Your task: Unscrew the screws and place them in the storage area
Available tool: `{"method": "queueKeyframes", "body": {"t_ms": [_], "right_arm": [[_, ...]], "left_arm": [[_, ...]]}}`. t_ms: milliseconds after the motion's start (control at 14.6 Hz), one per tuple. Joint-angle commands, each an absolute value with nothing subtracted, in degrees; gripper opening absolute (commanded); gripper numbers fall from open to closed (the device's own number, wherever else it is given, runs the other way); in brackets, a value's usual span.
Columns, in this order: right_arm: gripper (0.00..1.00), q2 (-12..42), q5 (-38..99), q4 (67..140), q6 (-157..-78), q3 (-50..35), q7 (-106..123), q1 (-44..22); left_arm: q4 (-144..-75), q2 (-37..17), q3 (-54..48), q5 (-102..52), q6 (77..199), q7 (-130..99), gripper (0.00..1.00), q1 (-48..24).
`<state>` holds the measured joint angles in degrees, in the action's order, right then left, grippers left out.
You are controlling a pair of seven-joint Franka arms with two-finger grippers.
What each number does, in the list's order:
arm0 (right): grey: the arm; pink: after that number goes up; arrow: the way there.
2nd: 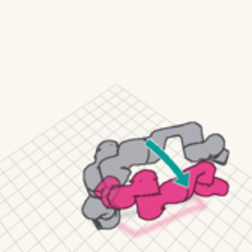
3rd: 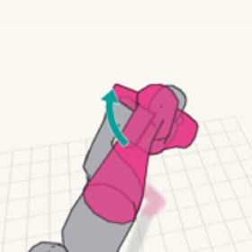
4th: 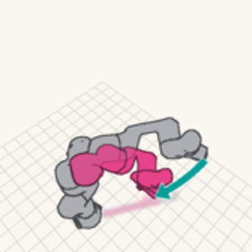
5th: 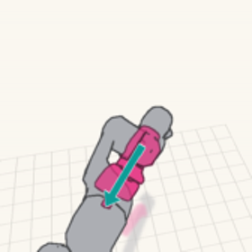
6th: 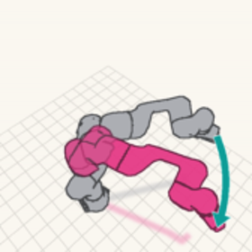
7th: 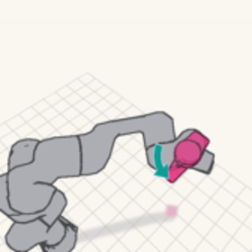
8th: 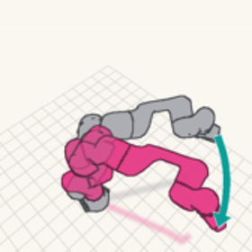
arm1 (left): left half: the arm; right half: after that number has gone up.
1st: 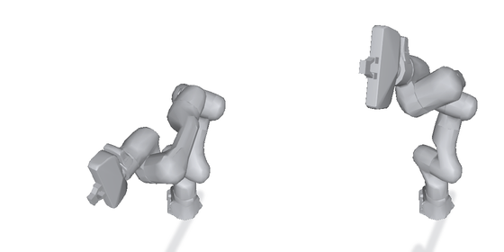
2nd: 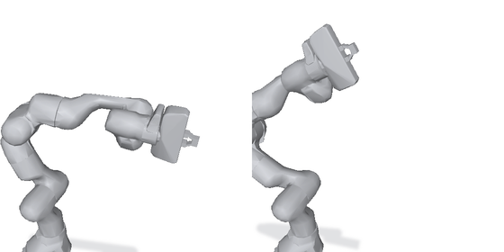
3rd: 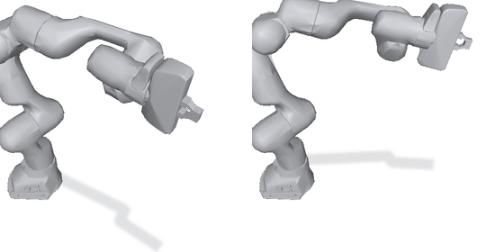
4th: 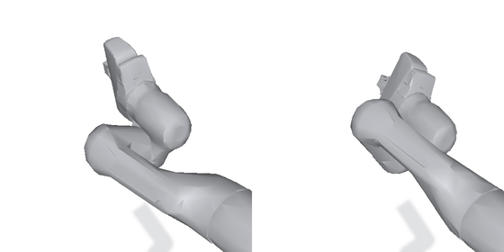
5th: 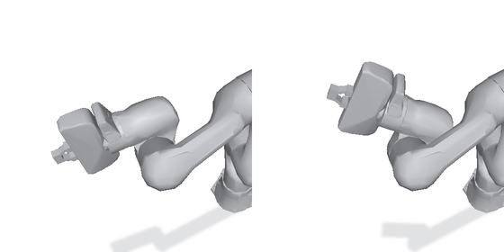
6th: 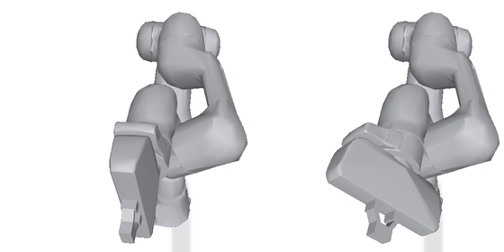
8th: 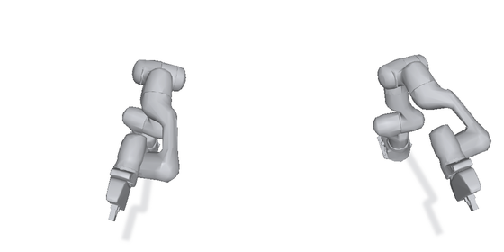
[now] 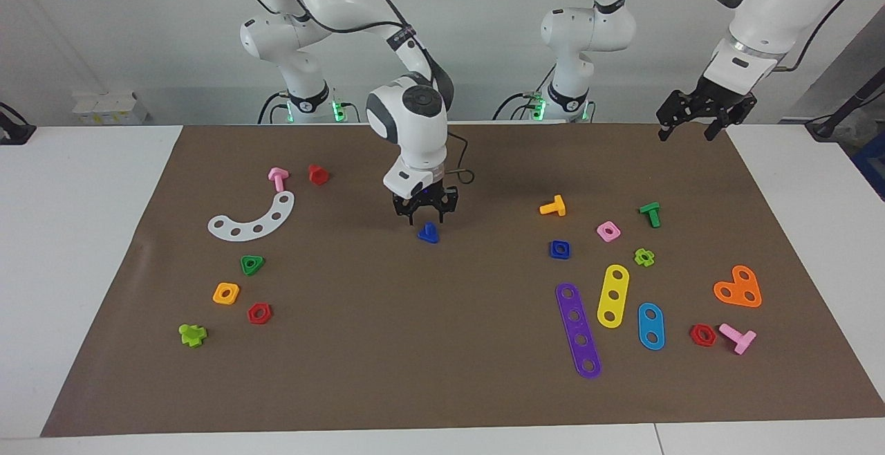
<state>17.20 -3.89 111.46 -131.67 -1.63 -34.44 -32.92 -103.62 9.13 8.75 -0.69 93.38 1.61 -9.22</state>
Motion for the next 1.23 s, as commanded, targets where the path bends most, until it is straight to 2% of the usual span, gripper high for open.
{"method": "queueKeyframes", "body": {"t_ms": [0, 137, 410, 546, 751, 956, 1161], "right_arm": [[0.0, 16.9, -5.4, 112.1, -133.0, -1.6, -36.1, -32.9], [0.0, 16.4, -5.4, 112.0, -132.9, -1.6, -36.2, -32.7], [0.0, 12.5, -5.3, 112.2, -131.1, -1.5, -35.9, -30.2], [0.0, 10.3, -5.3, 112.8, -129.4, -1.5, -34.9, -27.6], [0.0, 7.7, -5.3, 114.2, -125.1, -1.5, -29.6, -22.6], [0.0, 7.6, -4.9, 115.6, -125.2, -1.6, -19.7, -15.4], [0.0, 7.7, -4.1, 116.9, -125.6, -1.6, -10.3, -9.7]], "left_arm": [[-102.4, 8.8, 8.3, 0.7, 92.0, 0.6, 1.0, -9.2], [-99.8, 7.7, 8.2, 1.4, 93.0, 0.8, 1.0, -9.0], [-83.4, -0.8, 8.8, -1.9, 84.5, 1.1, 1.0, -6.8], [-79.6, -2.1, 8.4, -1.3, 80.3, 0.9, 1.0, -7.2], [-84.4, 0.6, 7.8, -0.7, 81.8, 0.5, 1.0, -8.3], [-90.6, 3.8, 8.2, -0.7, 81.2, 0.6, 1.0, -7.4], [-90.7, 4.0, 8.6, -0.6, 81.6, 0.7, 1.0, -6.5]]}}
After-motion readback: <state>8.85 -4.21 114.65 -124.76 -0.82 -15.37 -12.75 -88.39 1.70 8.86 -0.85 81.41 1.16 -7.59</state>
